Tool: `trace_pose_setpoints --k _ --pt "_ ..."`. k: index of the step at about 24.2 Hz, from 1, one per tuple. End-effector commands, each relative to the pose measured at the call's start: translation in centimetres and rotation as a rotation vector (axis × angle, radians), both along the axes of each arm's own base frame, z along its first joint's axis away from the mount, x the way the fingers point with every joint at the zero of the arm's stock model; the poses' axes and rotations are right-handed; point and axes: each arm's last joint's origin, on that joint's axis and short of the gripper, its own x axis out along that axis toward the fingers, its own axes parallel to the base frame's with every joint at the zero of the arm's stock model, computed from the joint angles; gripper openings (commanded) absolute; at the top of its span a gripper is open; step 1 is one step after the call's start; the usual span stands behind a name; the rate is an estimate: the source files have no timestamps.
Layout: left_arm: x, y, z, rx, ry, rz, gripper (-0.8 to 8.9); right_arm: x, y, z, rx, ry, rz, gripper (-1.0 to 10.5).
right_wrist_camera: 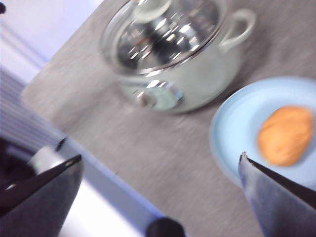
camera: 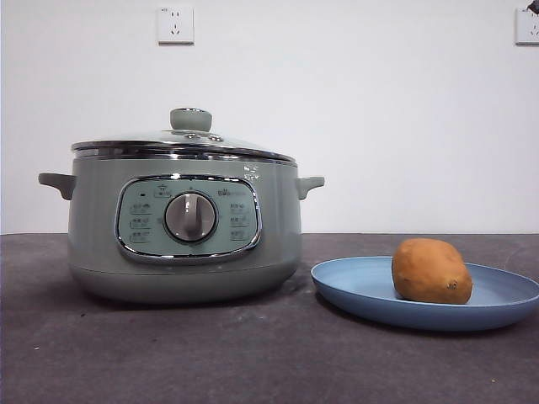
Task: Take the potato out from the steamer,put the potato on the plate,close the lid
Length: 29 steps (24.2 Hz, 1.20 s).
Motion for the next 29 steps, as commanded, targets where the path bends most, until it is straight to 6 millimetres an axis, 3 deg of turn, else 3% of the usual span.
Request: trace_pose_setpoints --k 1,3,29 --pt "-1.7 0.7 0.2 -0.005 0.031 -0.002 0.06 -0.3 0.0 -0.1 0.017 0.04 0.036 3.0" --pt "-2.7 1.1 0.3 0.0 0.044 -0.003 -0.08 -0.4 0.0 -0.2 0.01 0.053 0.034 -0.1" --pt "-3.2 1.3 0.2 0.014 0.062 0.004 -0.03 -0.4 0.0 -0.2 0.006 0.05 0.029 0.0"
